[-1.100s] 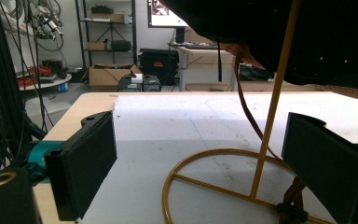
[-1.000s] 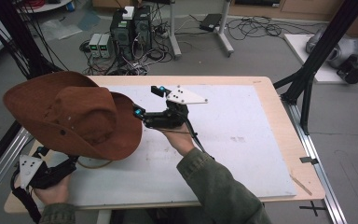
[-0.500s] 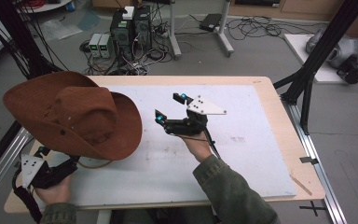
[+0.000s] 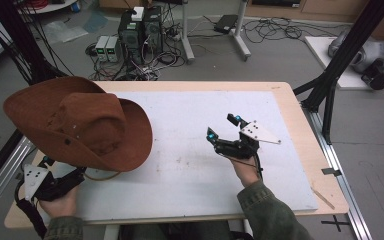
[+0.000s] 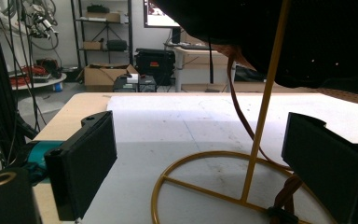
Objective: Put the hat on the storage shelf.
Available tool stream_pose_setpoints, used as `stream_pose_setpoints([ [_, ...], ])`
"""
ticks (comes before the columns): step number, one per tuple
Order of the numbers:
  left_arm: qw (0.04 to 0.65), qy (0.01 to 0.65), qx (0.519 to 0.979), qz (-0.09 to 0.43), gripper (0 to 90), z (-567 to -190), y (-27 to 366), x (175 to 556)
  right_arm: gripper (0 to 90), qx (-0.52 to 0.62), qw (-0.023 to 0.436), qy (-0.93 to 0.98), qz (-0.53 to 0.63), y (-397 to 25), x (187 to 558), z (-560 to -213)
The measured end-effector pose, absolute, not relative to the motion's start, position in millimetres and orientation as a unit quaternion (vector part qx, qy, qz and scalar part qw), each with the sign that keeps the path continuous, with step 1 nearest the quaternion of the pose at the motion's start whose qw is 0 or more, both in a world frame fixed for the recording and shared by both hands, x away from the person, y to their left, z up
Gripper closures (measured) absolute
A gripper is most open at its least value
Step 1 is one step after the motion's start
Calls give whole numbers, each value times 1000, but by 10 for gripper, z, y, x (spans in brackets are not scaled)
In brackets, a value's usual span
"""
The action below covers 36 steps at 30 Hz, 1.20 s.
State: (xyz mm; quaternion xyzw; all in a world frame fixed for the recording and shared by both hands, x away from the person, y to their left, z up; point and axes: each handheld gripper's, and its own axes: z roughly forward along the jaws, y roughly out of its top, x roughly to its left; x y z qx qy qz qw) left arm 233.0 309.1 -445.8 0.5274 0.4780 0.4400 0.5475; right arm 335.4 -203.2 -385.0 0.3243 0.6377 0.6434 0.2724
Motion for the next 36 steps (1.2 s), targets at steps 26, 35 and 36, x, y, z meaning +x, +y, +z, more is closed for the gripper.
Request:
stream_pose_setpoints([
  [26,546,482,523,444,104,-4448,3072,2291,114,453,413,560,557,-3001,2981,-4249],
  [35,548,484,521,440,104,-4451,3073,2289,113,484,409,537,557,-3172,2935,-4319],
  [36,548,484,521,440,104,-4451,3073,2289,114,487,411,535,555,-3177,2931,-4320],
])
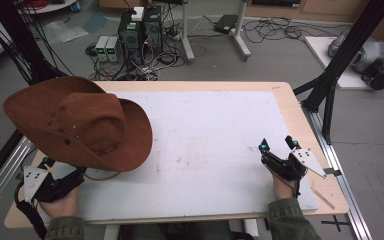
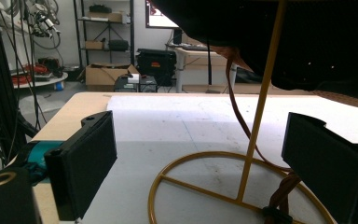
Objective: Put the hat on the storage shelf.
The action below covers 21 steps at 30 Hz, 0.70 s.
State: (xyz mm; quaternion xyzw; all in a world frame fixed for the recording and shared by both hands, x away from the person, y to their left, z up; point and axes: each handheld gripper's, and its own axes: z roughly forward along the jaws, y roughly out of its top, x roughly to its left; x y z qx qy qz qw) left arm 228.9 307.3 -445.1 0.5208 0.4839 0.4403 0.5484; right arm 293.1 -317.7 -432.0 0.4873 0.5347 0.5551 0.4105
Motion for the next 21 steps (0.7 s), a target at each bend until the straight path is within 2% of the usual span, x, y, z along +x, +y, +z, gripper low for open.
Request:
stream_pose_setpoints([
  [21,550,486,522,435,104,-4453,3073,2298,114,491,408,537,551,-3238,2967,-4345],
])
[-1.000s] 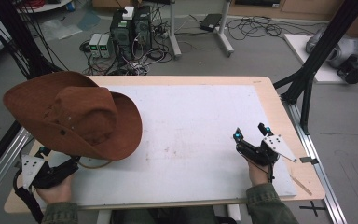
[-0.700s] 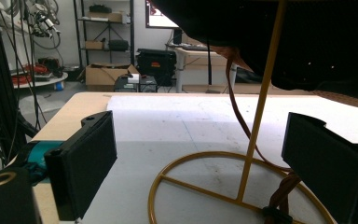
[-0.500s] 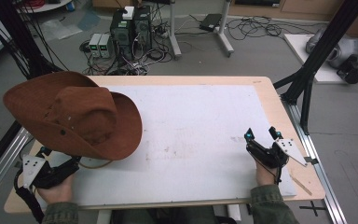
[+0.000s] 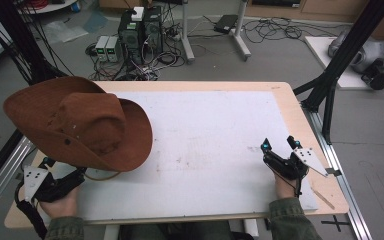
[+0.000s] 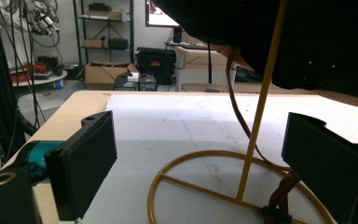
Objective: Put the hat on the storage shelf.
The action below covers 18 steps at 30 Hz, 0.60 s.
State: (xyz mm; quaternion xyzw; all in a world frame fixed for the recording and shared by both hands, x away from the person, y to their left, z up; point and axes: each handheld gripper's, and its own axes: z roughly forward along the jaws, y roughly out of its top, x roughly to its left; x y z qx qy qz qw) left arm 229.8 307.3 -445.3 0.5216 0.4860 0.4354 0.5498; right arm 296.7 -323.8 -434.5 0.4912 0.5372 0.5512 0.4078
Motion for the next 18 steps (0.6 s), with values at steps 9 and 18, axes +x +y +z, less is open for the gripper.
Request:
stream_pose_setpoints([
  [9,555,491,515,431,104,-4457,3092,2310,114,500,403,537,547,-3274,2967,-4356],
  [18,556,492,515,429,104,-4462,3082,2341,114,504,399,536,547,-3314,2961,-4370],
])
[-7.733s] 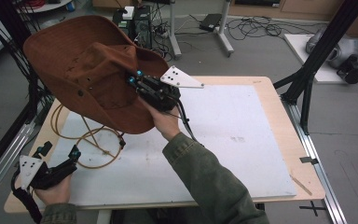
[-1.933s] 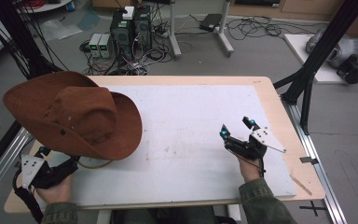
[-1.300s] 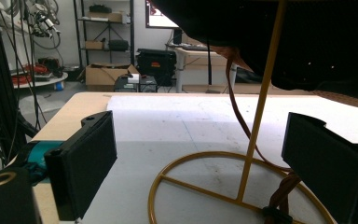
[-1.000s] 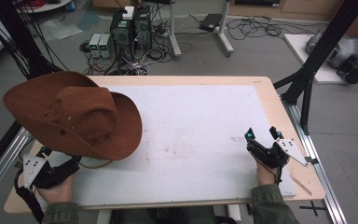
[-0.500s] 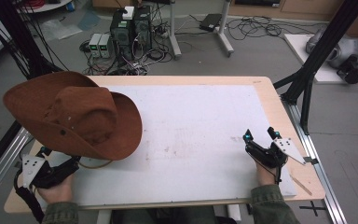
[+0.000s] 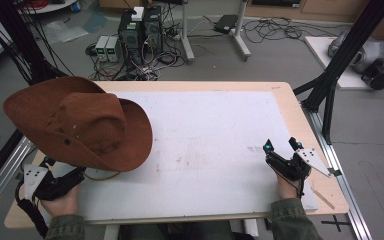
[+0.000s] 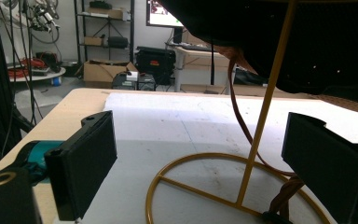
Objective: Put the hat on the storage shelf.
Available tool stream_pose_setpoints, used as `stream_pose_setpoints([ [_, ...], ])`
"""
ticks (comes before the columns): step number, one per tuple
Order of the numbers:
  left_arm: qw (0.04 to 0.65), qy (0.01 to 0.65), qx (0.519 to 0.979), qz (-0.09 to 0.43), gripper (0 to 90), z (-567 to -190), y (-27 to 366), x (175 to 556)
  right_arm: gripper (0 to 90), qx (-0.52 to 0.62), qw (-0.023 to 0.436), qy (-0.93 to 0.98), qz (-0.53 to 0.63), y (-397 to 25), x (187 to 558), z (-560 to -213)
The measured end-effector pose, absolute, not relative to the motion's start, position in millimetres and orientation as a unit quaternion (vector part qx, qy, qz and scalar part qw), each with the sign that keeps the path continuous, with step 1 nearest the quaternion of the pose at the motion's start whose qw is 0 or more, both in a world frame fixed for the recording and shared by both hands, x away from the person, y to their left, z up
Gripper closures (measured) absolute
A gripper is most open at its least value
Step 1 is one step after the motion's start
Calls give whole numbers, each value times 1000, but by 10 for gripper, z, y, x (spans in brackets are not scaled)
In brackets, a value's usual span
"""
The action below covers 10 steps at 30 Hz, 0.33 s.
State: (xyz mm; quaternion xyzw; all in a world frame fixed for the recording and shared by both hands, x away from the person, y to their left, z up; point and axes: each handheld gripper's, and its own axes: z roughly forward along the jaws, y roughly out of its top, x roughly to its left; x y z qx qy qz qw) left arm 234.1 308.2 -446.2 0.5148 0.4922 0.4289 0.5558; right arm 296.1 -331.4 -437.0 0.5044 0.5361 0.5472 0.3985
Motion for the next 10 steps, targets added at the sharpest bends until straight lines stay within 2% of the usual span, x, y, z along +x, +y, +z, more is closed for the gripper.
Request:
stream_pose_setpoints([
  [10,557,494,513,427,104,-4464,3092,2344,114,510,395,532,548,-3322,2951,-4372],
])
